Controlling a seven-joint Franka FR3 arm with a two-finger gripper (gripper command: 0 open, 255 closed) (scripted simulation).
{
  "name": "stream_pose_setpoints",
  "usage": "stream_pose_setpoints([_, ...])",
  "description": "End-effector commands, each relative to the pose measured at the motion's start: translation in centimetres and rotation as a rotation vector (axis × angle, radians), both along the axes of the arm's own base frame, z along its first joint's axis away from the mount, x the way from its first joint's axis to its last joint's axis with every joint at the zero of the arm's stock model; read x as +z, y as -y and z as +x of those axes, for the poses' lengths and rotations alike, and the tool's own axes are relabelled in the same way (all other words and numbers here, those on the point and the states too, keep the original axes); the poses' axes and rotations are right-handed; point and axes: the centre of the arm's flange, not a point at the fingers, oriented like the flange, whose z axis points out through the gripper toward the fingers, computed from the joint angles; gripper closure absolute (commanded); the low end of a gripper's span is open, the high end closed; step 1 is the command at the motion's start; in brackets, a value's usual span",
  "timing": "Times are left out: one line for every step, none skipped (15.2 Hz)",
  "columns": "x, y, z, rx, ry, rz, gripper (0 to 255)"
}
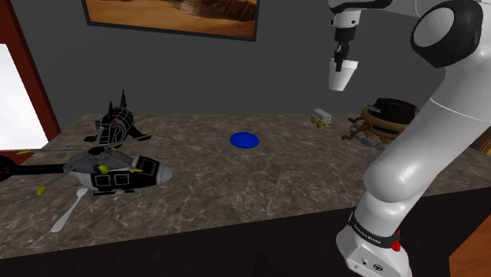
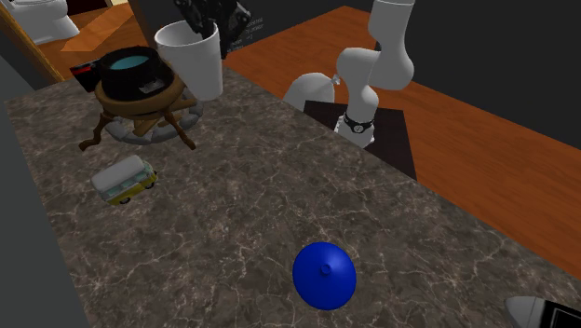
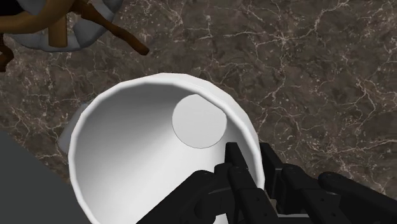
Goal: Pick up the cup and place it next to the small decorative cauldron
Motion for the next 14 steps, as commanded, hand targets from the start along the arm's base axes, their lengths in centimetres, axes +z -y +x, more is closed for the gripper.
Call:
stream_pose_setpoints([-0.2,0.1,-2.7,0.001,0.001,-0.001,255])
stream_pose_setpoints([-0.2,0.2,-4.1,0.001,0.001,-0.001,255])
stream_pose_setpoints([-0.1,0.3,-5.4,0.001,0.001,-0.001,255])
stream_pose_setpoints([-0.1,0.4,-6.7,0.001,0.001,-0.001,255])
stream_pose_setpoints([-0.1,0.5,-8.0,0.001,0.001,-0.001,255])
stream_pose_setpoints([-0.1,0.7,-9.3,0.001,0.001,-0.001,255])
stream_pose_setpoints([-0.1,0.8,-10.6,0.001,0.001,-0.001,255])
stream_pose_setpoints([-0.1,0.9,-11.9,0.001,0.001,-0.001,255])
stream_pose_setpoints([-0.1,1.0,-13.3,0.001,0.001,-0.001,255])
stream_pose_setpoints([-0.1,1.1,-14.6,0.001,0.001,-0.001,255])
stream_pose_setpoints([-0.1,1.3,-15.9,0.001,0.001,-0.001,255])
stream_pose_setpoints([-0.1,1.4,-17.2,0.001,0.001,-0.001,255])
stream_pose_setpoints([-0.1,1.5,-18.5,0.001,0.001,-0.001,255])
stream_pose_setpoints([-0.1,1.6,-19.8,0.001,0.001,-0.001,255])
